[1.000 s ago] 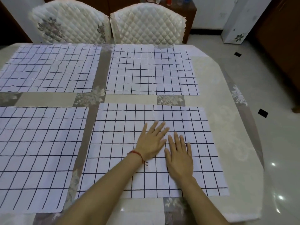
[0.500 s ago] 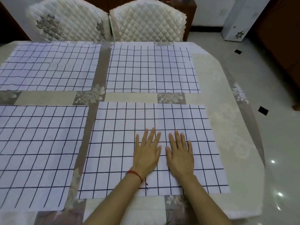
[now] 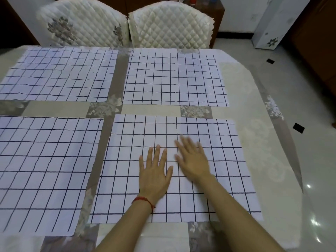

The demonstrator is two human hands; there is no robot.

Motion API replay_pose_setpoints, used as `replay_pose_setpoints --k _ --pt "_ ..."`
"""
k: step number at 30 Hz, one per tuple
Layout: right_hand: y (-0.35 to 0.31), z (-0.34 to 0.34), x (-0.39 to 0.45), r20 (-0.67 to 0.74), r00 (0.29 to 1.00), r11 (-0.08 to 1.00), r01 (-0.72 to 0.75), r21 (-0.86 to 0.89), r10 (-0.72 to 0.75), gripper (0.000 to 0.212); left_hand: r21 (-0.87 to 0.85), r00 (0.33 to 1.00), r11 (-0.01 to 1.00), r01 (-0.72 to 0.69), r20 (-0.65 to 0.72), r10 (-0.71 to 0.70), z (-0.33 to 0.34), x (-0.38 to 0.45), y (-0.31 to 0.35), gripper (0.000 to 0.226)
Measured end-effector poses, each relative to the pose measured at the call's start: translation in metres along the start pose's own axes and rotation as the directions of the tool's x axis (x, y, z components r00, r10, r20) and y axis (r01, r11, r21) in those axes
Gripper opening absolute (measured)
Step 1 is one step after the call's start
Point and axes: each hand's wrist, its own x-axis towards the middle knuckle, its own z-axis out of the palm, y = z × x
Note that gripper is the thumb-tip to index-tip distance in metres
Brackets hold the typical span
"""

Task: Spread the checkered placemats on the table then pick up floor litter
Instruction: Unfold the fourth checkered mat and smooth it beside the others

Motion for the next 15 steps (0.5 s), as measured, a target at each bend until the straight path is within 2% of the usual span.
replay_pose_setpoints --k 2,4,5,6,7,9,10,11,15 --pt "0.039 -0.006 -0.002 -0.072 0.973 0.975 -0.221 -0.026 0.219 0.070 -0.010 1.000 1.000 0.001 0.005 -0.001 0.000 0.000 0.000 0.063" --pt "0.066 -0.017 -0.015 -0.083 0.888 0.891 -0.453 0.019 0.453 0.061 -0.008 1.000 1.000 -0.005 0.008 0.005 -0.001 -0.001 -0.001 0.063" --pt "0.068 -0.020 -0.022 -0.091 0.853 0.858 -0.511 0.059 0.514 0.059 -0.006 1.000 1.000 -0.006 0.007 0.006 -0.001 -0.002 -0.001 0.063" --pt "0.061 -0.020 -0.029 -0.119 0.844 0.853 -0.515 0.089 0.522 0.059 -0.011 1.000 1.000 -0.005 0.004 0.005 -0.001 -0.002 -0.001 0.063" --pt "0.045 -0.017 -0.036 -0.159 0.873 0.887 -0.451 0.096 0.461 0.062 -0.018 1.000 1.000 -0.005 0.002 0.005 -0.002 -0.001 -0.001 0.063" --pt "0.008 0.000 -0.055 -0.138 0.974 0.984 -0.178 0.030 0.181 0.059 -0.024 1.000 1.000 -0.007 0.001 0.007 -0.003 -0.002 0.000 0.064" --pt "-0.004 0.012 -0.066 -0.114 0.992 0.998 -0.056 -0.020 0.053 0.057 -0.026 1.000 1.000 -0.009 0.003 0.009 -0.003 -0.002 0.000 0.064" --pt "-0.009 0.019 -0.074 -0.082 0.997 0.999 -0.015 -0.030 0.012 0.056 -0.033 1.000 0.999 -0.013 0.009 0.014 -0.004 -0.002 0.000 0.064" --pt "0.030 0.009 -0.090 -0.064 0.964 0.964 -0.255 0.072 0.260 0.061 -0.063 0.999 0.997 -0.033 0.014 0.034 -0.004 -0.003 -0.001 0.070"
